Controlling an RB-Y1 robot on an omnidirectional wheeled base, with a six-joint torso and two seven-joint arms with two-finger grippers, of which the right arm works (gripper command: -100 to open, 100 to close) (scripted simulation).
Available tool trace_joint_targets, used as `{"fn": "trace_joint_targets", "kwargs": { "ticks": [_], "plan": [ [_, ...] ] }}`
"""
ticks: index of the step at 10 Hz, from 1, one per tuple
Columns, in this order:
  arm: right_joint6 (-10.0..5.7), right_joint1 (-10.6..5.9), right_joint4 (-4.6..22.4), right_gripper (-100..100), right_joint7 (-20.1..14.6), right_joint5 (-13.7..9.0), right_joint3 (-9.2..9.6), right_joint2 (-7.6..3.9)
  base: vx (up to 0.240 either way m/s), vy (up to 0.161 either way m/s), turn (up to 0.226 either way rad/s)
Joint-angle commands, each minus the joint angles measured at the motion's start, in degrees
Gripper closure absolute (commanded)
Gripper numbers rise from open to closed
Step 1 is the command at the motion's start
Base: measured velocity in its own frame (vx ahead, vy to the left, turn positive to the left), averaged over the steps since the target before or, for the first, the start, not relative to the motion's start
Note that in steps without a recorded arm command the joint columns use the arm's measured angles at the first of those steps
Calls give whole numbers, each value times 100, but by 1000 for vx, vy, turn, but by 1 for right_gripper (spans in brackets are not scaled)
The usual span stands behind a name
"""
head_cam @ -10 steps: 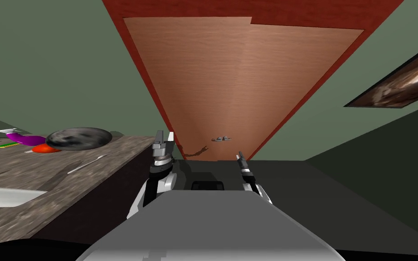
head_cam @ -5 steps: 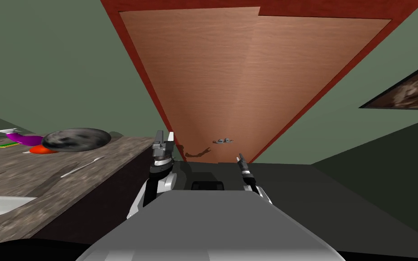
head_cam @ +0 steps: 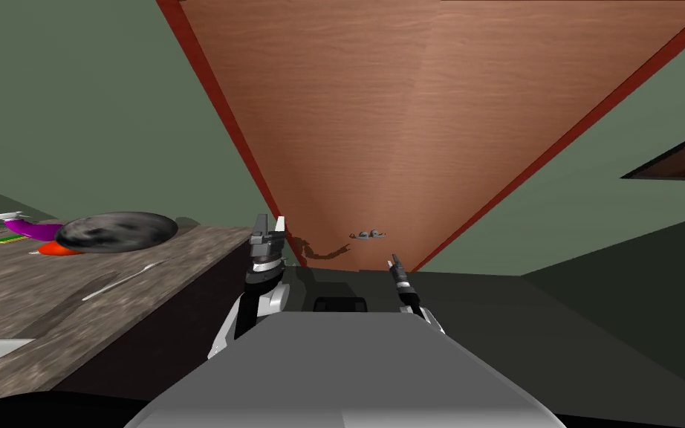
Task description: Pull the door open
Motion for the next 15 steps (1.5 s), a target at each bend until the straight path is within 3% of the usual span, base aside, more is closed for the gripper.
{"fn": "trace_joint_targets", "kwargs": {
  "ticks": [1, 4, 7, 8, 9, 10, 15],
  "plan": [
    [-38, -65, 194, -100, -70, 9, -24, -30, 106, 6, 24],
    [-122, -183, 623, -100, -219, 39, -74, -77, 130, -9, 36],
    [-171, -254, 876, -100, -308, 56, -103, -105, 113, -5, 19],
    [-184, -273, 941, -100, -331, 61, -111, -112, 105, -3, 23],
    [-147, -228, 831, -100, -323, 60, -100, -107, 42, 1, 5],
    [-105, -180, 929, -100, -272, -33, -276, -188, -29, -37, 34],
    [39, -165, 1219, -100, -35, -348, -822, -370, -24, -48, 109]
  ]
}}
